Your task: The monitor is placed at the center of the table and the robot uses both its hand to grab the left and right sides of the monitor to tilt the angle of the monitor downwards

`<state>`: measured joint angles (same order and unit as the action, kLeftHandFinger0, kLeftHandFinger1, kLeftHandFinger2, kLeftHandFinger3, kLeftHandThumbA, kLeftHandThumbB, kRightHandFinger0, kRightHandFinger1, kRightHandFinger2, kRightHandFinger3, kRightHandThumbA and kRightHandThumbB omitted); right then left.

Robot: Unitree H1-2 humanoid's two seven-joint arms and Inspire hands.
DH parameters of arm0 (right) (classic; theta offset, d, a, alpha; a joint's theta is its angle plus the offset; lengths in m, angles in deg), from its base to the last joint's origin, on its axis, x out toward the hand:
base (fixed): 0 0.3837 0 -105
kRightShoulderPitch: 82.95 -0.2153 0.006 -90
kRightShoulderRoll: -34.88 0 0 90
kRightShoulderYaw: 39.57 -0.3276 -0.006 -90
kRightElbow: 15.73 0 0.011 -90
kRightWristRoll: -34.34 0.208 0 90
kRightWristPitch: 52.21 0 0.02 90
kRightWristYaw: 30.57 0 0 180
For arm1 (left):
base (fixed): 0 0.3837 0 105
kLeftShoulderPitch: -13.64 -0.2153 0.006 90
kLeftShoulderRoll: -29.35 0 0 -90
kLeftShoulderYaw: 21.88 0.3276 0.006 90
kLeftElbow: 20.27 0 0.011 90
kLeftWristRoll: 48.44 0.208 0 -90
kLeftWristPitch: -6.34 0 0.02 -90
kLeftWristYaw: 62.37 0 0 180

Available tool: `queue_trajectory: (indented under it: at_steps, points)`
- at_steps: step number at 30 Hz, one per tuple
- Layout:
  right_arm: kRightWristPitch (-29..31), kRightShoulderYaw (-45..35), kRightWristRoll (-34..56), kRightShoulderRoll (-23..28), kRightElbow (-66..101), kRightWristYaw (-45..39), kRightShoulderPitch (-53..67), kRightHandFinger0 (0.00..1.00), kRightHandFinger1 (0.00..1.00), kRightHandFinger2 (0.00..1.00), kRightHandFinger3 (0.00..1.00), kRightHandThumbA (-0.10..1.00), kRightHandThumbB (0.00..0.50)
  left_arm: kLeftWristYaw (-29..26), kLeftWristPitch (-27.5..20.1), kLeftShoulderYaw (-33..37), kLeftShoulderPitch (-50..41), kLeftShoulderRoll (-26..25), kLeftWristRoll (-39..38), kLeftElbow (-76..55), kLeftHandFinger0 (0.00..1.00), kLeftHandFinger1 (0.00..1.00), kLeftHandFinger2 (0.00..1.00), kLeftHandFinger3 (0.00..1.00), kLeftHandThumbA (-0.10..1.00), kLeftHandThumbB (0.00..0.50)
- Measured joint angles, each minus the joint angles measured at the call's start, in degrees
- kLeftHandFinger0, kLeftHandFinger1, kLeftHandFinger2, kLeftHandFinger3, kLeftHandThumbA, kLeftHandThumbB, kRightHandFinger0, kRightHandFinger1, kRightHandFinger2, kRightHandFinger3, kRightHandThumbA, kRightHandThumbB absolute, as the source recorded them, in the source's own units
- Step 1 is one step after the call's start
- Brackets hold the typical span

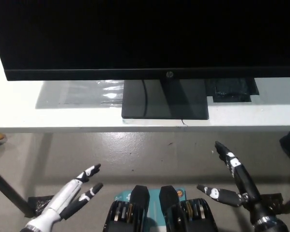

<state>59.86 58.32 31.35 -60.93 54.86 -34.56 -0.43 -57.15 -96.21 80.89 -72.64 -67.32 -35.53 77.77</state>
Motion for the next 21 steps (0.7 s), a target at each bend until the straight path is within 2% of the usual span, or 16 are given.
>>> queue_trajectory:
  at_steps: [2,3,4,5,6,11,12,13,16,17,19,20,21]
  points:
    - [0.01,-0.06,0.36,0.52,4.09,-0.32,2.33,1.0,1.0,1.0,1.0,1.0,0.466,-0.02,-1.42,-0.99,-1.37,-0.01,-1.07,-2.94,1.0,1.0,1.0,1.0,1.0,0.34]
    - [0.01,-0.17,0.58,0.76,6.19,-0.51,3.63,1.0,1.0,1.0,1.0,1.0,0.467,-0.03,-2.19,-1.46,-2.08,-0.01,-1.65,-4.35,1.0,1.0,1.0,1.0,1.0,0.375]
    - [0.03,-0.31,0.89,1.07,9.0,-0.77,5.3,1.0,1.0,1.0,1.0,1.0,0.467,-0.03,-3.16,-2.17,-3.17,0.02,-2.53,-6.53,1.0,1.0,1.0,1.0,1.0,0.378]
    - [0.03,-0.56,1.06,1.21,11.1,-0.9,6.44,1.0,1.0,1.0,1.0,1.0,0.468,-0.04,-3.7,-2.89,-4.13,0.14,-3.15,-8.65,1.0,1.0,1.0,1.0,1.0,0.379]
    - [0.04,-0.85,1.33,1.35,13.12,-1.01,7.49,1.0,1.0,1.0,1.0,1.0,0.454,-0.05,-4.2,-3.47,-4.81,0.23,-3.64,-10.29,1.0,1.0,1.0,1.0,1.0,0.347]
    - [0.11,-3.66,2.6,2.57,24.03,-1.54,10.56,1.0,1.0,1.0,1.0,1.0,0.443,-0.21,-7.5,-8.03,-7.97,1.12,-7.07,-20.64,1.0,1.0,1.0,1.0,1.0,0.364]
    - [0.23,-4.12,2.81,2.88,25.57,-1.63,10.69,1.0,1.0,1.0,1.0,1.0,0.443,-0.22,-8.1,-8.88,-8.19,1.27,-7.57,-22.1,1.0,1.0,1.0,1.0,1.0,0.405]
    - [0.36,-4.65,2.94,3.2,26.8,-1.68,10.71,1.0,1.0,1.0,1.0,1.0,0.443,-0.23,-8.58,-9.8,-8.32,1.45,-8.0,-23.34,1.0,1.0,1.0,1.0,1.0,0.407]
    - [0.8,-8.2,3.1,3.87,32.13,-1.61,10.78,1.0,1.0,1.0,1.0,1.0,0.442,-1.08,-10.16,-14.8,-8.43,2.26,-9.74,-28.93,1.0,1.0,1.0,1.0,1.0,0.409]
    - [1.08,-9.01,3.19,4.11,33.12,-1.61,10.76,1.0,1.0,1.0,1.0,1.0,0.462,-1.28,-10.6,-16.07,-8.33,2.38,-10.25,-30.0,1.0,1.0,1.0,1.0,0.93,0.326]
    - [1.35,-11.38,3.02,4.42,34.78,-1.36,10.71,1.0,1.0,1.0,1.0,1.0,0.485,-1.55,-11.23,-18.93,-7.84,2.65,-11.77,-31.03,1.0,1.0,1.0,1.0,0.94,0.333]
    - [1.48,-12.76,2.83,4.67,35.27,-1.2,10.51,1.0,1.0,1.0,1.0,1.0,0.492,-1.68,-11.45,-20.44,-7.34,2.65,-12.53,-31.12,1.0,1.0,1.0,1.0,1.0,0.363]
    - [1.59,-14.37,2.72,5.05,35.44,-1.0,10.11,1.0,1.0,1.0,1.0,1.0,0.492,-1.84,-11.55,-22.33,-6.69,2.63,-13.1,-31.05,1.0,1.0,1.0,1.0,1.0,0.364]
